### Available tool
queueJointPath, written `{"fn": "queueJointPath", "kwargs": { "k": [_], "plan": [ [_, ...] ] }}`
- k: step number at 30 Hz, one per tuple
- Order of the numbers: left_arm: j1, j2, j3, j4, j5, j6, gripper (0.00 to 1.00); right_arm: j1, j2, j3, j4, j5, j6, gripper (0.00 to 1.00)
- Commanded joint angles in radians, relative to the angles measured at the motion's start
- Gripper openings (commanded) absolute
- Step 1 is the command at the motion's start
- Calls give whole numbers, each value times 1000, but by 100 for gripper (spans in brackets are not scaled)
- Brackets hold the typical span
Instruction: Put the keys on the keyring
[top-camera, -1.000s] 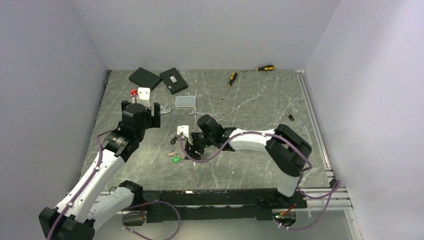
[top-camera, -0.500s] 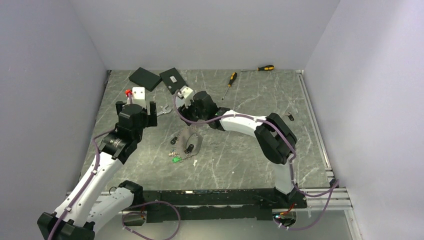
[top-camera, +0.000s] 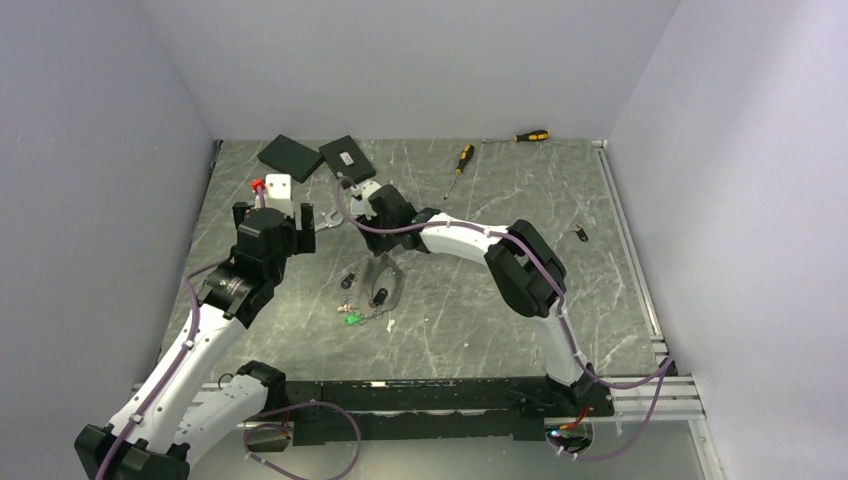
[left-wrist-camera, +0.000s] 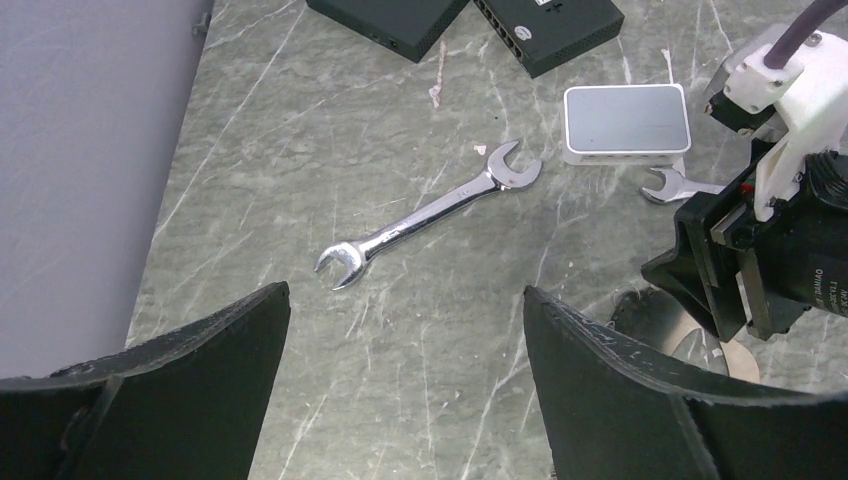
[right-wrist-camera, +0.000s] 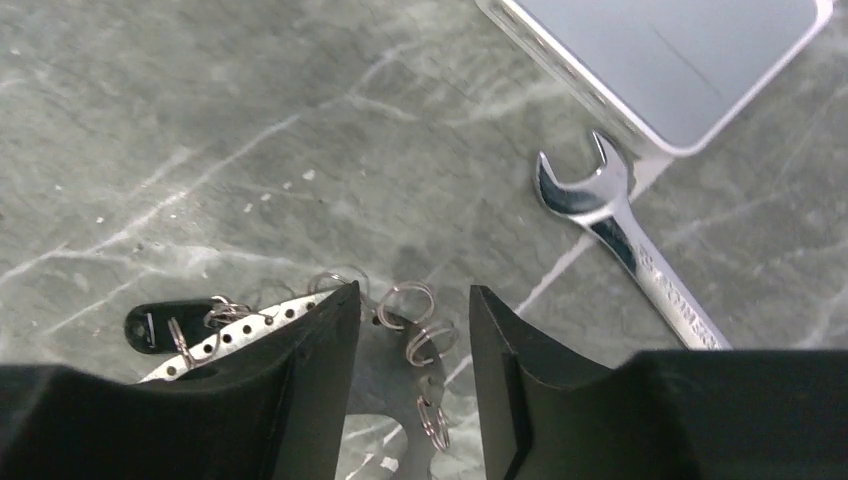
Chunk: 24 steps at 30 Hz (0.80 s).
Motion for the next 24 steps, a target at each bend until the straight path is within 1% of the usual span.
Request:
{"fn": "queueJointPath", "kwargs": {
  "k": [1, 6, 17, 19, 21, 22, 24],
  "plan": [
    [3, -10, 1, 50, 15, -14, 91, 1, -12, 52, -90, 71, 72, 45],
    [1, -12, 1, 48, 17, -13, 91, 3, 13, 79, -165, 61, 130, 42],
    [1, -18, 1, 47, 24, -14, 90, 9, 54, 109, -197, 58, 146, 35],
    [1, -20, 1, 46, 26, -14, 90, 9, 66, 118, -213, 58, 146, 32],
    [1, -20, 1, 45, 23, -14, 90, 10, 71, 124, -225, 55, 144, 25],
    [1, -20, 1, 45, 23, -14, 90, 11, 69, 122, -226, 57, 144, 22],
    [1, -21, 1, 46, 25, -14, 90, 12, 60, 115, -226, 61, 140, 10]
  ]
}}
